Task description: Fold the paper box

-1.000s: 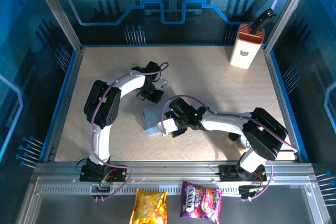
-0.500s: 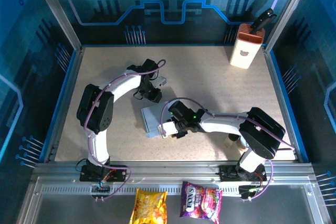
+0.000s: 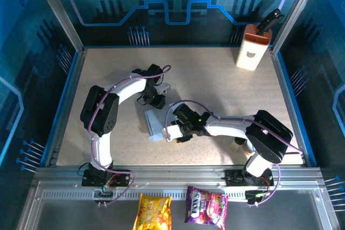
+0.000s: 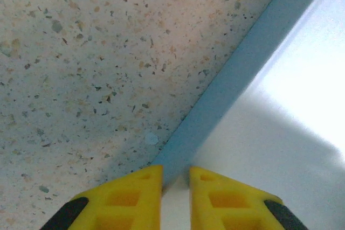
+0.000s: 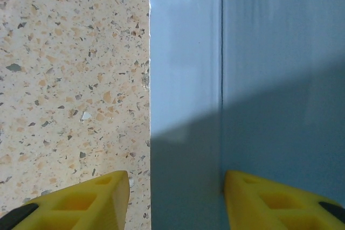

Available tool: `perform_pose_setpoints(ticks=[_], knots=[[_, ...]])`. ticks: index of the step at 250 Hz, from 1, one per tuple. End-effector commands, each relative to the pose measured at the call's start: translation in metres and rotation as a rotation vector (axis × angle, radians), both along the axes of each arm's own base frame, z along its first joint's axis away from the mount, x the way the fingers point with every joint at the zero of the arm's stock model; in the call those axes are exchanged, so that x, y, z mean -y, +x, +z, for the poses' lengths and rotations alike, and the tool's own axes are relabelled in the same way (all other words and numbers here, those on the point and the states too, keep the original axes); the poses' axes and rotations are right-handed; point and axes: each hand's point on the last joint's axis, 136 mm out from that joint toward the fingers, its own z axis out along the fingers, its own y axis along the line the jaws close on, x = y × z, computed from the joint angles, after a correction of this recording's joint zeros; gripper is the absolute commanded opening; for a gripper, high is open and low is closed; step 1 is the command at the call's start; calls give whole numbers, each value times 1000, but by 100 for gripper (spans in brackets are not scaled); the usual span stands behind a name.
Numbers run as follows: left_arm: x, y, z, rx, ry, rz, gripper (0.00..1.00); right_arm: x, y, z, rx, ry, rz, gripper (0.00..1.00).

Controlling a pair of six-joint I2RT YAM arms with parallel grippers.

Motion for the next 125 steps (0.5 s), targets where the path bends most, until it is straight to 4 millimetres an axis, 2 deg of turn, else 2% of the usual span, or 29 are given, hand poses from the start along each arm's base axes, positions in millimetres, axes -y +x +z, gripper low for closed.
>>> perform_pose_setpoints(ticks=[1, 53, 125], knots=[[-11, -11, -21, -54, 68, -3, 15, 4, -7, -7, -39, -16, 1, 53], [-12, -9, -24, -44, 78, -4, 7, 2, -2, -5, -15, -11, -1, 62], [-14, -7, -29, -53, 100, -3, 6, -6, 15, 6, 80, 14, -18, 75]])
